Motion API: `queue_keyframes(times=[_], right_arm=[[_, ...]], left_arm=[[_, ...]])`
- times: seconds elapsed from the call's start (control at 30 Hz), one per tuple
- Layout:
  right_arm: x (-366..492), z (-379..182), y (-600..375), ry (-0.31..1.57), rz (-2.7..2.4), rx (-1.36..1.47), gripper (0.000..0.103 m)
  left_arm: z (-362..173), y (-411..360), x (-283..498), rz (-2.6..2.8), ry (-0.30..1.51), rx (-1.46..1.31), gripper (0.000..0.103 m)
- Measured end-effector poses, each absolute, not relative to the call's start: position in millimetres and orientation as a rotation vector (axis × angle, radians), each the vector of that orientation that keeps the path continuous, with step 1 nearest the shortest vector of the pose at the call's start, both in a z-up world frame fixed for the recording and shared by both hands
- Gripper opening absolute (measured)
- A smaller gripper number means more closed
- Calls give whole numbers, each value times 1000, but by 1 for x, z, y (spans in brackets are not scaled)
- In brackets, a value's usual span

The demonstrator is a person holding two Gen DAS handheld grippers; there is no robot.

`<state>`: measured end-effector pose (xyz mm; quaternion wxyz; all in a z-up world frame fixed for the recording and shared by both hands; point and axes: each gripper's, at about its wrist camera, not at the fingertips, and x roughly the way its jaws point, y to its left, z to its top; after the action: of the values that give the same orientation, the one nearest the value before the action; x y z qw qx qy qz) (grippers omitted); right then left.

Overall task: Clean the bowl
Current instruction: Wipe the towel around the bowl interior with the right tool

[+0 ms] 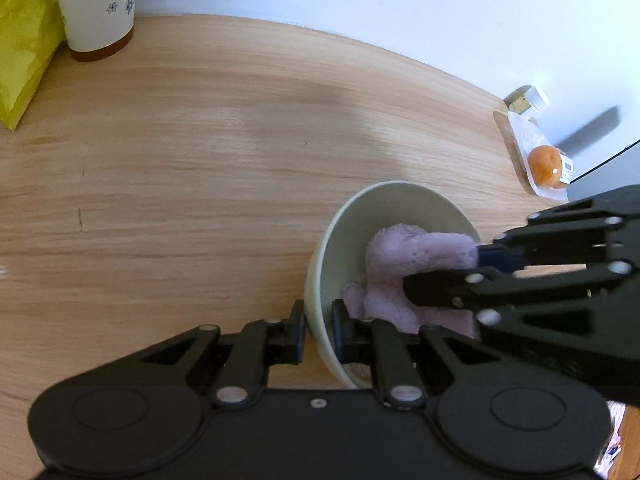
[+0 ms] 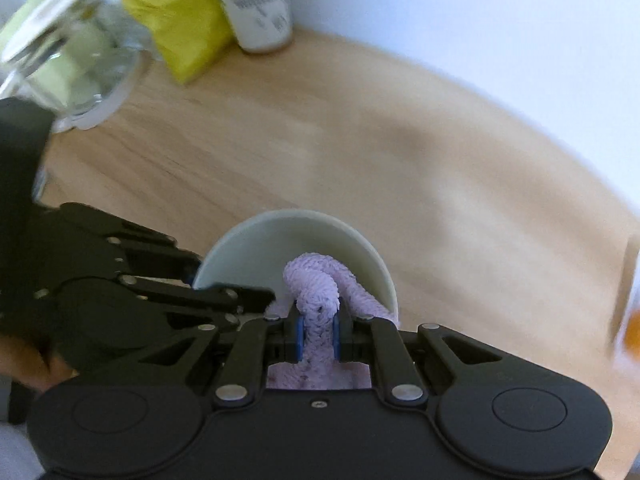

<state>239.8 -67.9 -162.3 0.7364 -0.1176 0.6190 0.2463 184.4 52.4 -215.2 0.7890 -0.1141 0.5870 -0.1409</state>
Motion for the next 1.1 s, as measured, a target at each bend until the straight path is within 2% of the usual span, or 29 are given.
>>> queue_keyframes(times=[0.27,0.47,0.77,1.0,1.1], right_arm=[[253,-187,-62,1449,445,-244,14],[238,-176,-63,1314,402,-322,12],[239,-172,-73,1264,402,-289,12],[236,-174,-68,1236,489,-355,14],[236,-170,-80,1259,523,-298,14]], left_arm=[[-215,61,184,-309,1250,-246,14],[-216,57,185,-281,1267,-284,15],[-216,50,189,-238,1323,-323,18],[-210,45,186,-246,1340,-238,22],[-206,45,188,-272,1335,-221,30]])
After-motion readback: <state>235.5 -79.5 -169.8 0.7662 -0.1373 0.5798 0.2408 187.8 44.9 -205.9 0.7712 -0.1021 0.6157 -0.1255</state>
